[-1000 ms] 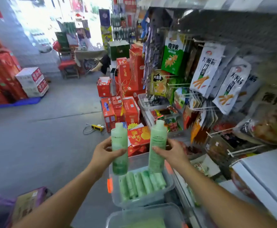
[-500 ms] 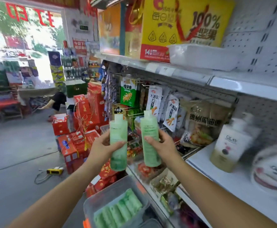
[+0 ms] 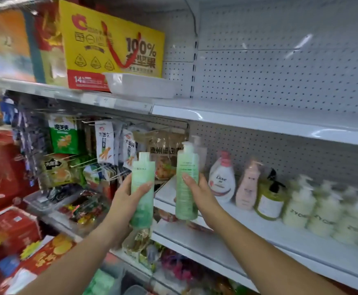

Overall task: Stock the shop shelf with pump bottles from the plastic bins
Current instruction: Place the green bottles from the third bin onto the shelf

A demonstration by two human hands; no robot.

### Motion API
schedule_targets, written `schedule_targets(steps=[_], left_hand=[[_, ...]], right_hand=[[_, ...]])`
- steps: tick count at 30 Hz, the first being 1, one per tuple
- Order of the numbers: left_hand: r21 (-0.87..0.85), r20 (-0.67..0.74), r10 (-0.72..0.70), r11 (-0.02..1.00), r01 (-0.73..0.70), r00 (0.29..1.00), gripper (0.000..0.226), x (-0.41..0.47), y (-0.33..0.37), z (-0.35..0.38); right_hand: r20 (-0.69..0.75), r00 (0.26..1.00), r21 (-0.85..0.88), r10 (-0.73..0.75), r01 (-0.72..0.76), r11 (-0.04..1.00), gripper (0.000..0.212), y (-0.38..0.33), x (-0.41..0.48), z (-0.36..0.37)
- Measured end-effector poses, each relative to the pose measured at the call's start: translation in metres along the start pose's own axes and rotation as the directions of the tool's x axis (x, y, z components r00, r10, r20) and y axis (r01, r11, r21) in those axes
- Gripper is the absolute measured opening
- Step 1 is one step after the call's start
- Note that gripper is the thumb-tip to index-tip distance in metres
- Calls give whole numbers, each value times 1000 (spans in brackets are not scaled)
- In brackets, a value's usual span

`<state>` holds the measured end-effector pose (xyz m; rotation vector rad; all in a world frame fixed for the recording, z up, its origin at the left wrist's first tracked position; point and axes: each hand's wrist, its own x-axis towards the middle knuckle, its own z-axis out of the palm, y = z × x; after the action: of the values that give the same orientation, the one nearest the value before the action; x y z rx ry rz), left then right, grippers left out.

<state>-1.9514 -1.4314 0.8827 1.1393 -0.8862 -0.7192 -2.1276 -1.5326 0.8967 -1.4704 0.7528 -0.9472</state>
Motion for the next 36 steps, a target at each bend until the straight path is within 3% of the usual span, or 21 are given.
schedule_targets(steps=[8,13,18,23,32,36], left_hand=[[-103,285,-59,990,92,957,42,-21,-7,156],[-98,425,-47,990,98,904,42,-54,-20,262],[-55,560,-23,996,65,828,34,-100,-31,365],[-37,597,-59,994,101,800,48,-132,-44,444],[-41,658,-77,990,138,749,28,-143,-55,532],[-61,715,-62,987,150,696,35,-129,-65,562]], right_hand=[[-173,983,-20,55,-60,998,25,-21,-70,-149],[-230,973,-92,20,-42,995,37,-31,-131,-248],[-350,932,-307,-97,-16,951,51,-44,-195,-335],[-490,866,-325,-99,-76,943,51,-47,-246,-411],[-634,770,-180,-73,-55,982,60,-34,-261,-488],[-645,761,-166,-69,-52,985,59,-31,-246,-513]])
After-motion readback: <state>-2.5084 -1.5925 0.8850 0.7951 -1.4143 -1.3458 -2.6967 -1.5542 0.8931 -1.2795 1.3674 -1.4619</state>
